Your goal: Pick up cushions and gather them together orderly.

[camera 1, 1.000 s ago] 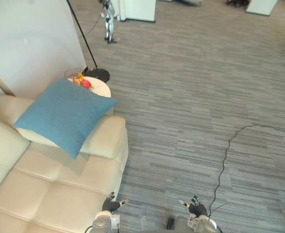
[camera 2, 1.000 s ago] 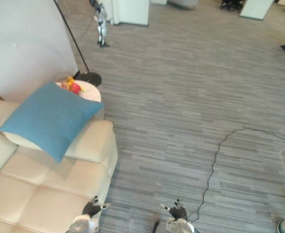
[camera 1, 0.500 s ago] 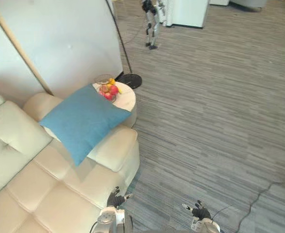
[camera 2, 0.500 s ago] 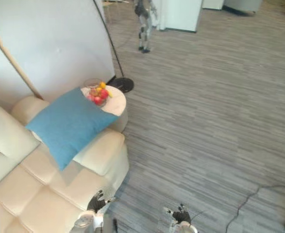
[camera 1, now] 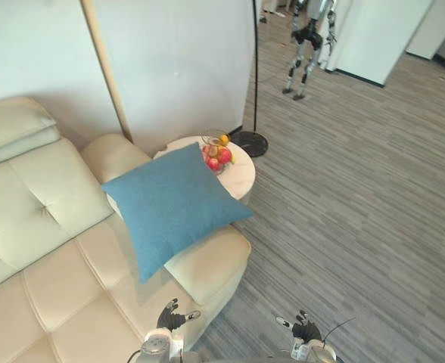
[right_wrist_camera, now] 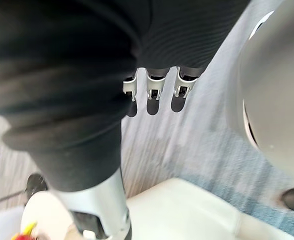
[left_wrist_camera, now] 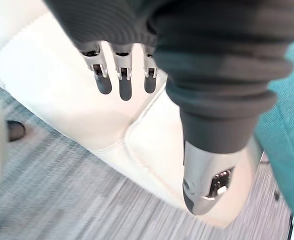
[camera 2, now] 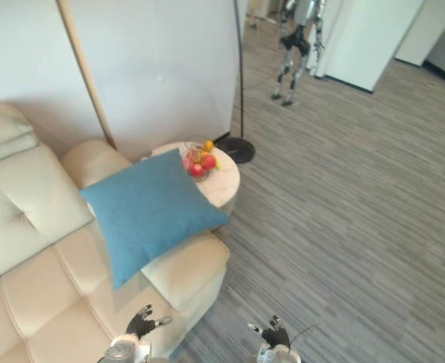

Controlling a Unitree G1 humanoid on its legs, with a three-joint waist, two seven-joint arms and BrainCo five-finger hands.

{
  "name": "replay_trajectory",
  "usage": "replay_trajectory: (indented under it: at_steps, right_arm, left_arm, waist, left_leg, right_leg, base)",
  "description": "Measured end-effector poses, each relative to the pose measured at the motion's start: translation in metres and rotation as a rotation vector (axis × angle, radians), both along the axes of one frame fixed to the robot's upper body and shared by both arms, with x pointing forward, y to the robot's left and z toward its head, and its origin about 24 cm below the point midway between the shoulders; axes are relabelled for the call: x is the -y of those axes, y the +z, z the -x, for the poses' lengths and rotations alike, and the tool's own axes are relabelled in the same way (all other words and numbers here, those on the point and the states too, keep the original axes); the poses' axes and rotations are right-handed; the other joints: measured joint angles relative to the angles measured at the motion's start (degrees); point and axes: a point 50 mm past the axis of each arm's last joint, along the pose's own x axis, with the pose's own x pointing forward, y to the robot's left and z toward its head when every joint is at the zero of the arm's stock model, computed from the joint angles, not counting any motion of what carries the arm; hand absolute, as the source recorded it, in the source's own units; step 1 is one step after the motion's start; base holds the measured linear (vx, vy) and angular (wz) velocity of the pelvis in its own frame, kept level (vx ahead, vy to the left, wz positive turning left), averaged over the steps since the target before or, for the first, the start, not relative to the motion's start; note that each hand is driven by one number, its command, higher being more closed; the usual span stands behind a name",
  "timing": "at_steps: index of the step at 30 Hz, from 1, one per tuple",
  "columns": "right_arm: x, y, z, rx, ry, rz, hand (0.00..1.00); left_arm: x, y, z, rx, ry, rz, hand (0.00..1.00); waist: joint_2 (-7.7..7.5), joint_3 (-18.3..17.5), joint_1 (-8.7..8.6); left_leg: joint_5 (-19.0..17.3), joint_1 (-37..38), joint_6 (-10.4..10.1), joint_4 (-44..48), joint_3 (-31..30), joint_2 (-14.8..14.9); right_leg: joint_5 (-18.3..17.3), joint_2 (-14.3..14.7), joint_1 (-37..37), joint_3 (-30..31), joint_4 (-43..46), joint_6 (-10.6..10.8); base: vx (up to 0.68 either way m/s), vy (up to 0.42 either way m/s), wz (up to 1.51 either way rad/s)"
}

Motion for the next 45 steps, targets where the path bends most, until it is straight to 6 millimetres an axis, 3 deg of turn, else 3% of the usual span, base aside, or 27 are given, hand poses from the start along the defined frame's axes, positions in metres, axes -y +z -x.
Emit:
replay_trajectory:
  at_steps: [2, 3, 4, 6, 9, 12, 15, 17, 18, 21, 29, 31, 33, 36, 38, 42, 45]
  right_arm:
    - [0.0, 0.0, 0.001, -0.002, 0.005, 0.001, 0.0]
    - [-0.001, 0.0, 0.001, -0.003, 0.008, -0.001, 0.0]
    - [-0.004, -0.002, 0.005, -0.014, 0.011, -0.011, 0.0]
    - [-0.003, -0.002, 0.006, -0.017, 0.028, -0.005, 0.0]
    - [0.003, -0.001, 0.004, -0.012, 0.035, 0.01, 0.0]
    - [0.003, -0.002, 0.006, -0.019, 0.035, 0.01, 0.0]
    - [0.005, -0.002, 0.006, -0.019, 0.021, 0.014, 0.0]
    - [0.007, -0.002, 0.007, -0.02, 0.003, 0.014, 0.0]
    - [0.008, -0.003, 0.01, -0.031, -0.016, 0.013, 0.0]
    - [-0.002, -0.004, 0.009, -0.034, -0.014, -0.012, 0.0]
    - [0.013, -0.005, 0.016, -0.058, -0.057, 0.015, 0.0]
    - [0.032, -0.001, 0.015, -0.048, -0.058, 0.067, 0.0]
    - [0.047, 0.006, 0.009, -0.016, -0.046, 0.126, 0.0]
    - [0.085, 0.036, -0.013, 0.136, -0.006, 0.287, 0.0]
    - [0.11, 0.067, -0.035, 0.264, 0.039, 0.415, 0.0]
    - [0.123, 0.109, -0.068, 0.438, 0.091, 0.529, 0.0]
    - [0.117, 0.132, -0.097, 0.548, 0.132, 0.551, 0.0]
  left_arm:
    - [0.005, -0.001, 0.002, -0.005, 0.03, 0.022, 0.0]
    - [0.005, -0.001, 0.002, -0.004, 0.03, 0.022, 0.0]
    - [0.003, -0.001, 0.003, -0.004, 0.037, 0.019, 0.0]
    - [0.007, -0.004, 0.01, -0.02, 0.076, 0.042, 0.0]
    - [0.017, -0.005, 0.014, -0.029, 0.1, 0.08, 0.0]
    - [0.017, -0.004, 0.011, -0.019, 0.098, 0.08, 0.0]
    - [0.021, -0.004, 0.01, -0.019, 0.058, 0.079, 0.0]
    - [0.022, -0.004, 0.009, -0.017, 0.049, 0.079, 0.0]
    - [0.019, -0.003, 0.009, -0.015, 0.045, 0.069, 0.0]
    - [0.001, -0.004, 0.01, -0.022, 0.023, 0.015, 0.0]
    - [-0.014, -0.007, 0.019, -0.06, 0.023, -0.022, 0.0]
    - [-0.027, -0.007, 0.025, -0.071, 0.057, -0.041, 0.0]
    - [-0.039, -0.005, 0.026, -0.063, 0.081, -0.063, 0.0]
    - [-0.077, 0.012, 0.018, 0.053, 0.192, -0.112, 0.0]
    - [-0.105, 0.034, 0.004, 0.18, 0.257, -0.16, 0.0]
    - [-0.122, 0.064, -0.022, 0.353, 0.283, -0.208, 0.0]
    - [-0.123, 0.082, -0.044, 0.453, 0.288, -0.222, 0.0]
  waist:
    - [0.39, 0.0, -0.45]
    - [0.2, -0.1, -0.49]
    - [-1.0, -0.7, -0.48]
    - [0.37, -1.9, -0.43]
    - [3.3, -2.5, -0.52]
    - [3.17, -2.3, -0.47]
    - [2.78, -2.4, -0.99]
    - [2.66, -2.4, -1.35]
    - [1.96, -2.6, -1.28]
    - [0.08, -2.9, -1.22]
    - [0.32, -3.1, -1.57]
    - [0.27, -3.1, -1.82]
    - [0.17, -3.1, -1.86]
    - [-0.09, -3.2, -2.0]
    - [-0.33, -3.5, -2.02]
    - [-0.48, -3.7, -2.26]
    - [-0.51, -3.7, -2.29]
  left_leg:
    - [-1.0, 0.1, -1.6, 0.5, -4.8, 0.9]
    - [-1.3, 0.1, -2.1, 0.6, -5.9, 0.8]
    - [-2.3, -0.3, -3.8, 1.5, -7.6, 0.2]
    - [-3.3, -0.9, -5.1, 3.4, -9.4, 1.9]
    - [-2.5, -3.0, -6.5, 6.9, -7.3, 5.3]
    - [-1.2, -6.6, -8.3, 12.5, -1.4, 7.7]
    - [-0.4, -6.8, -7.4, 8.5, 6.6, 8.9]
    - [0.1, -6.7, -6.8, 5.7, 9.8, 8.8]
    - [2.0, -6.6, -6.9, 2.1, 10.9, 7.7]
    - [4.4, -6.1, -6.5, -1.6, 10.2, 6.2]
    - [8.9, -2.6, -5.8, -10.1, 10.0, 3.9]
    - [9.8, -1.7, -5.7, -12.1, 9.8, 3.6]
    - [10.2, -1.6, -5.7, -12.7, 9.8, 3.5]
    - [10.3, -1.8, -5.7, -13.8, 10.2, 3.4]
    - [10.3, -1.8, -5.7, -14.3, 10.5, 3.1]
    - [10.5, -2.7, -5.9, -14.5, 10.6, 3.1]
    - [10.5, -3.1, -5.9, -14.6, 11.2, 3.0]
  right_leg:
    - [2.4, 4.4, 0.0, 8.3, -10.9, -0.5]
    - [3.8, 5.0, 0.2, 10.0, -13.3, -0.6]
    - [9.1, 4.8, 0.8, 12.3, -17.8, -1.4]
    - [9.4, 5.1, 1.7, 8.8, -17.0, -1.1]
    - [7.3, 6.3, 5.4, 1.8, -19.5, -3.3]
    - [6.8, 6.4, 9.0, -3.9, -20.8, -4.1]
    - [6.7, 5.6, 10.5, -8.7, -23.3, -4.3]
    - [6.7, 5.0, 10.5, -10.6, -23.8, -4.2]
    - [7.2, 4.4, 10.1, -12.4, -24.8, -3.6]
    - [9.3, 4.2, 10.8, -12.8, -28.0, -3.2]
    - [11.2, 3.7, 12.1, -12.8, -30.7, -2.7]
    - [11.3, 3.8, 12.1, -12.7, -31.0, -2.7]
    - [11.5, 3.8, 11.9, -12.7, -31.3, -2.7]
    - [11.8, 4.3, 11.0, -12.0, -31.6, -2.8]
    - [11.8, 4.4, 10.2, -11.6, -31.7, -2.8]
    - [12.4, 4.7, 9.5, -11.2, -32.9, -2.8]
    - [13.2, 5.1, 9.2, -10.0, -34.3, -3.0]
  base:
    - [0.29, -0.239, 1.2]
    - [0.32, -0.376, 1.21]
    - [0.33, -0.437, 1.16]
    - [0.28, -0.346, 1.02]
    - [0.22, -0.229, 0.87]
    - [0.1, -0.182, 0.93]
    - [0.01, -0.069, 0.87]
    - [-0.04, 0.05, 0.79]
    - [-0.04, 0.062, 0.68]
    - [-0.04, 0.047, 0.29]
    - [-0.04, 0.033, 0.03]
    - [0.0, 0.0, 0.0]
    - [0.0, 0.0, 0.0]
    - [0.02, 0.005, -0.09]
    - [0.07, 0.012, -0.1]
    - [0.07, 0.0, -0.05]
    - [0.06, 0.002, -0.15]
